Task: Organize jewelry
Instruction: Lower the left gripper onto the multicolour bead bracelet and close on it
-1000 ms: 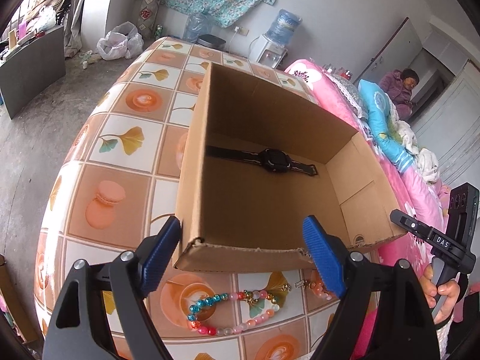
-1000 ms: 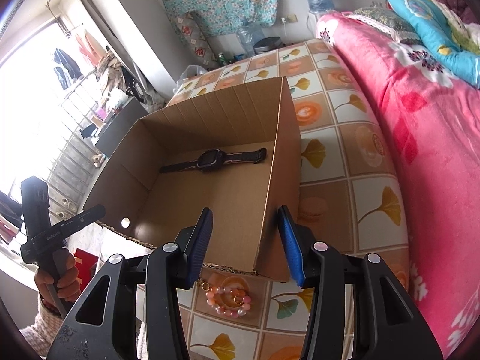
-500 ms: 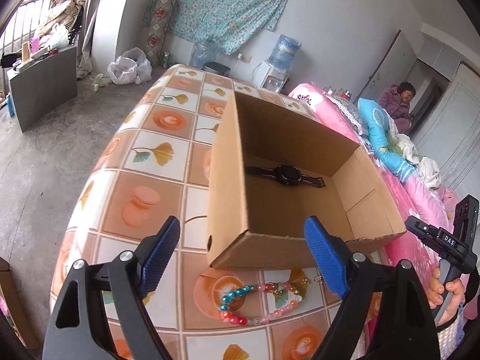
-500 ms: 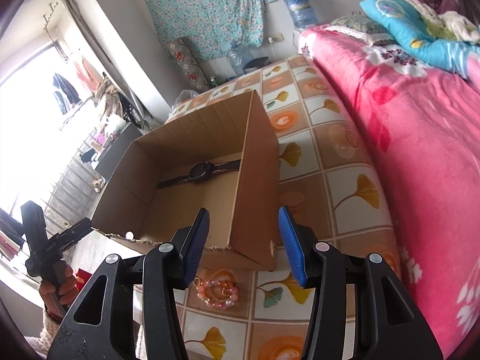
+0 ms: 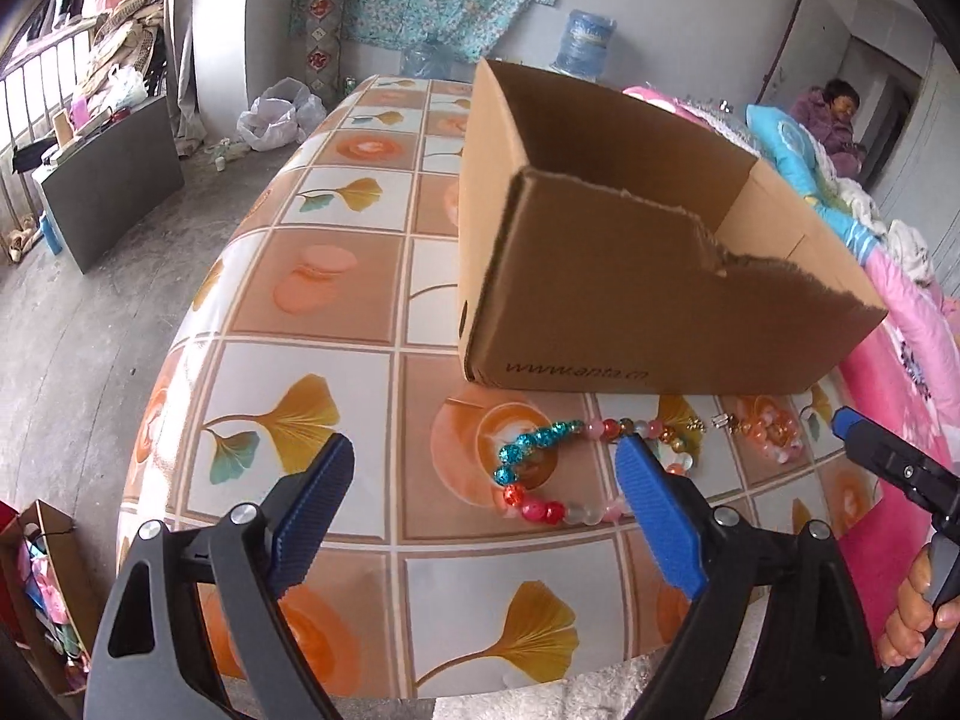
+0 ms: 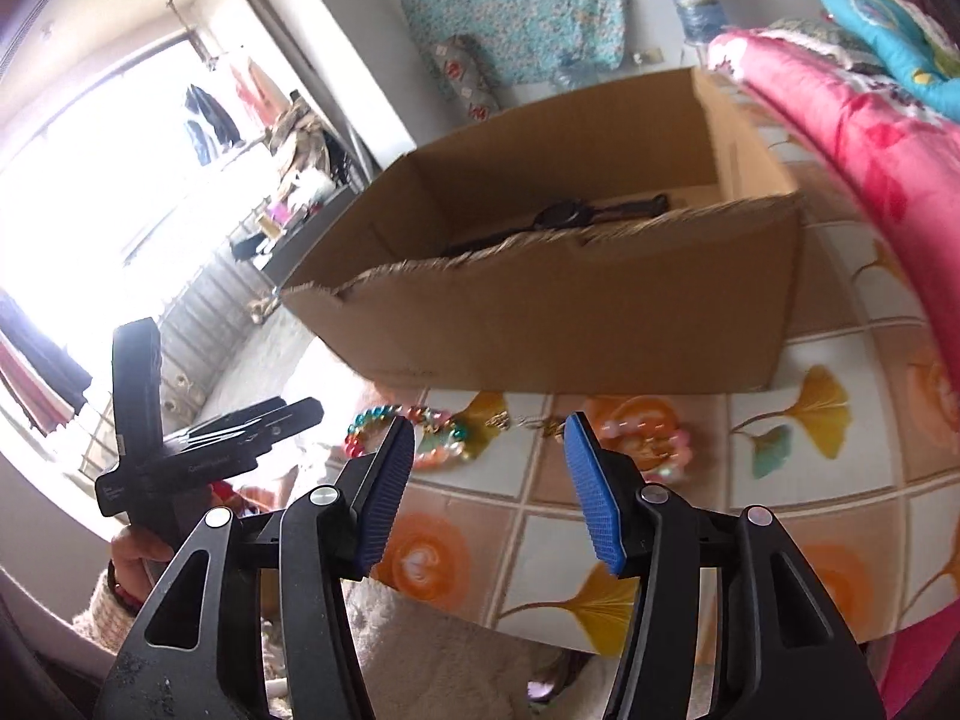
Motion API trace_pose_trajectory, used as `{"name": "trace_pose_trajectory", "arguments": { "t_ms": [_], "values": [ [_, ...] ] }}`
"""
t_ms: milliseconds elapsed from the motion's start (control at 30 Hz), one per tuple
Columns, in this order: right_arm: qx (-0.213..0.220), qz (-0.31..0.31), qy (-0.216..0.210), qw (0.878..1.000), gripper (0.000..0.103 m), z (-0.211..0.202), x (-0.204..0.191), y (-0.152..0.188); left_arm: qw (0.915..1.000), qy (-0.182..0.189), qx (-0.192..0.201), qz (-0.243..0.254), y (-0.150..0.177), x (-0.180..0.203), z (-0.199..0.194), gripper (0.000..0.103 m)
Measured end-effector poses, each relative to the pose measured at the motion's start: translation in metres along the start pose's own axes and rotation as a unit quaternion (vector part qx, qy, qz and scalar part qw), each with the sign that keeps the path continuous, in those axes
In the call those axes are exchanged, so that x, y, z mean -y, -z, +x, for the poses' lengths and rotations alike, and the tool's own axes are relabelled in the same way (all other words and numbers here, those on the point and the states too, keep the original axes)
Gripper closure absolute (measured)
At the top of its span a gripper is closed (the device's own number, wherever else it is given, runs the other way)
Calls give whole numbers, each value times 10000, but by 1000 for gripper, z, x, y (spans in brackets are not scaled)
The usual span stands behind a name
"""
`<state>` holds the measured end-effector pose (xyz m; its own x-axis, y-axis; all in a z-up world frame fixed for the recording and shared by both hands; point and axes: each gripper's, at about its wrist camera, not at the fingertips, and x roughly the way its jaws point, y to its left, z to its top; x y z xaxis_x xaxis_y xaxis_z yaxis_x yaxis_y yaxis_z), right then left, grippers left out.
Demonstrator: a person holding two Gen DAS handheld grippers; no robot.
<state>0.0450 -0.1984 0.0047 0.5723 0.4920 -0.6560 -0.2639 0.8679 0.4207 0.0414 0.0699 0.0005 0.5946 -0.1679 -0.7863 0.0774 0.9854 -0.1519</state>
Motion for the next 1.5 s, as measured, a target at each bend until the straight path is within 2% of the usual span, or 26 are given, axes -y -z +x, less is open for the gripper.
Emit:
{"name": "trace_pose_trajectory", "arguments": {
  "t_ms": [167, 333, 467, 600, 867, 1300, 1500],
  "values": [
    [-431, -234, 125, 9987, 67, 42, -20, -7, 9977, -470, -263, 421, 8, 12, 22, 16],
    [-623, -484, 610, 9950, 76, 61, -32, -10, 9971, -517, -357, 419, 10, 10, 31, 16],
    [-715, -520, 828, 9926, 81, 67, -35, -8, 9967, -560, -376, 459, 11, 9, 34, 16],
    [-658, -544, 881, 9924, 81, 68, -36, -6, 9948, -684, -374, 651, 12, 15, 37, 15],
    [-723, -466, 745, 9935, 84, 70, -34, -8, 9951, -741, -334, 563, 14, 16, 40, 6],
    [-743, -409, 607, 9946, 87, 77, -24, -9, 9954, -733, -275, 558, 13, 18, 39, 5],
    [-739, -408, 611, 9946, 87, 78, -23, -8, 9952, -733, -389, 525, 11, 17, 40, 5]
  ]
}}
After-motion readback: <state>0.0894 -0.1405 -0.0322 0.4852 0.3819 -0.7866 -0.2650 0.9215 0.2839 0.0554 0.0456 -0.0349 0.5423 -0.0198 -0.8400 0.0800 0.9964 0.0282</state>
